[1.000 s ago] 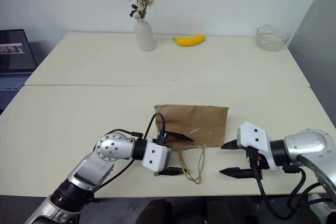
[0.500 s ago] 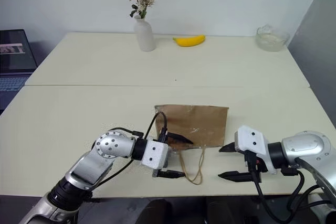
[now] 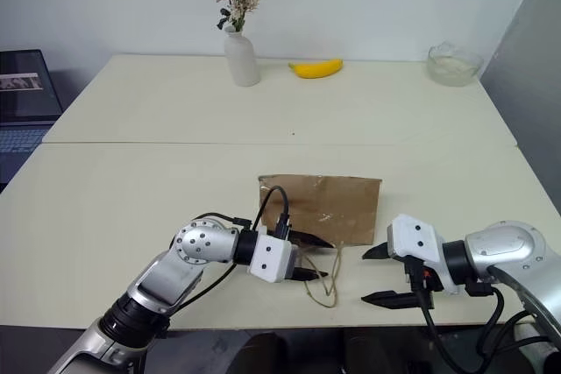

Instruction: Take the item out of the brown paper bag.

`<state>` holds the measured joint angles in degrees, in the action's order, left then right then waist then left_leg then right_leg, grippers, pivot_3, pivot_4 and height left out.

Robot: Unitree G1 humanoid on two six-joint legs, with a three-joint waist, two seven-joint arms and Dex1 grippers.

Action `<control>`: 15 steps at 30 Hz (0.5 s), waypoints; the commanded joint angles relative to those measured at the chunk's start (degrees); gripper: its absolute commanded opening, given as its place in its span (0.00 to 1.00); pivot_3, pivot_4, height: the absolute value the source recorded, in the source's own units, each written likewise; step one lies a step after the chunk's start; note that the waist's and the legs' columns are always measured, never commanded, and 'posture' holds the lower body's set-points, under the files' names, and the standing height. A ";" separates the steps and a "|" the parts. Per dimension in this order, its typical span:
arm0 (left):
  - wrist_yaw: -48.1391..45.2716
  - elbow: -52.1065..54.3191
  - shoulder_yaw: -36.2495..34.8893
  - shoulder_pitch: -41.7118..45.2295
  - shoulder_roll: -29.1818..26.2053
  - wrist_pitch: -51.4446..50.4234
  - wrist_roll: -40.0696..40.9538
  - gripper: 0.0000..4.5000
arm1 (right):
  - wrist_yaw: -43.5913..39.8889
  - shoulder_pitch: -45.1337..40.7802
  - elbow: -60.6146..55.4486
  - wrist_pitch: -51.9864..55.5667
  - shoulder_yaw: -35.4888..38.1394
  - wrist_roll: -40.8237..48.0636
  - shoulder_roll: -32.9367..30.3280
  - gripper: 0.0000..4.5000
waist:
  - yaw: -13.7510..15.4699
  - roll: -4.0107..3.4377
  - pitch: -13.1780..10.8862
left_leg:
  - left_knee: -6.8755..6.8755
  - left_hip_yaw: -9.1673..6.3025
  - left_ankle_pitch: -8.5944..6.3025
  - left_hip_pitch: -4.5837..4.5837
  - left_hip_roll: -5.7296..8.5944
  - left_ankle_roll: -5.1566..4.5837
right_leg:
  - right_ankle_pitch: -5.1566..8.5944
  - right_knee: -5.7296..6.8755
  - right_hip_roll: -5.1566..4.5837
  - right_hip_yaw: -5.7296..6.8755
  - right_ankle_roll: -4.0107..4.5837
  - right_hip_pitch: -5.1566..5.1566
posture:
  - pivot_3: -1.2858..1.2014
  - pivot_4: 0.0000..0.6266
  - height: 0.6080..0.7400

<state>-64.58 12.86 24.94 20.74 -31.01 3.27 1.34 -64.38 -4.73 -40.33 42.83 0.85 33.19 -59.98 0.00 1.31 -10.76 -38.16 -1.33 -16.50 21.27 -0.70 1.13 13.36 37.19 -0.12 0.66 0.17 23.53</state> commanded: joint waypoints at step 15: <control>9.97 0.79 -11.11 9.81 4.91 -17.23 9.73 0.01 | 9.33 -3.46 -5.28 0.59 -7.45 -1.27 6.42 0.77 | -0.11 0.03 0.01 | 0.00 -0.06 0.01 -0.21 0.01 0.01 | -0.01 0.04 0.01 -0.05 -0.01 -0.15 | 0.52 0.24 1.00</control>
<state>-55.52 13.33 15.31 29.36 -26.53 -14.57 10.46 -56.65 -6.92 -44.53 43.28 -5.27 32.53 -54.45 -0.11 1.34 -10.75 -38.16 -1.39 -16.50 21.04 -0.69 1.14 13.35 37.23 -0.11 0.60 0.16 23.36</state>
